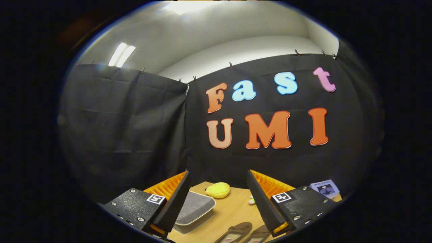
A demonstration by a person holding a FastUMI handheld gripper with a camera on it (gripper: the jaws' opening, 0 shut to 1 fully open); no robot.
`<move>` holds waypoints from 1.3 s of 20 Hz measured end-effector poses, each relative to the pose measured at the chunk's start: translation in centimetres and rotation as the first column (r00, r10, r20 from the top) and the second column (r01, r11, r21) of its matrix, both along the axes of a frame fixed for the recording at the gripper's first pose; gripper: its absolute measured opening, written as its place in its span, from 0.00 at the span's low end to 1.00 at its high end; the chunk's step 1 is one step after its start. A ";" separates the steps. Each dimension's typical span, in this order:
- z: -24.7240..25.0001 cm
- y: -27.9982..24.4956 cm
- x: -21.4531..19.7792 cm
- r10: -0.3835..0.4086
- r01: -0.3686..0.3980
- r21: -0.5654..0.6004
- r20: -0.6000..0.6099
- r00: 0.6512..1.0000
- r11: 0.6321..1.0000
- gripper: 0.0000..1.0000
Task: Open the storage box then place both shoes into the box .Put the left shoe in first, then the right shoe, with the right side of both shoes facing outward in a uniform manner.
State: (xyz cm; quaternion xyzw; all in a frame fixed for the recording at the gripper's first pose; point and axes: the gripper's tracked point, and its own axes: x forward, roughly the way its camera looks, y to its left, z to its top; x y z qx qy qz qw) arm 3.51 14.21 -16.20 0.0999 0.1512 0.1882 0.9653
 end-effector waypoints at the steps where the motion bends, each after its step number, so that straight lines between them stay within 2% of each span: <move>1: -1.8 0.7 0.1 0.021 -0.020 0.019 -0.052 0.998 1.000 0.99; 3: -4.7 2.0 0.3 0.060 -0.052 0.064 -0.133 0.989 0.997 0.99; 7: -8.7 3.7 0.9 0.101 -0.067 0.133 -0.268 0.958 0.989 0.99; 12: -12.5 7.0 -0.2 0.219 -0.106 0.277 -0.416 0.883 0.955 0.99; 19: -18.1 9.5 -0.6 0.297 -0.058 0.397 -0.575 0.763 0.916 0.98; 23: -20.3 10.7 -0.2 0.332 -0.022 0.453 -0.620 0.711 0.891 0.97; 26: -21.7 12.3 -0.6 0.377 0.010 0.508 -0.652 0.658 0.861 0.97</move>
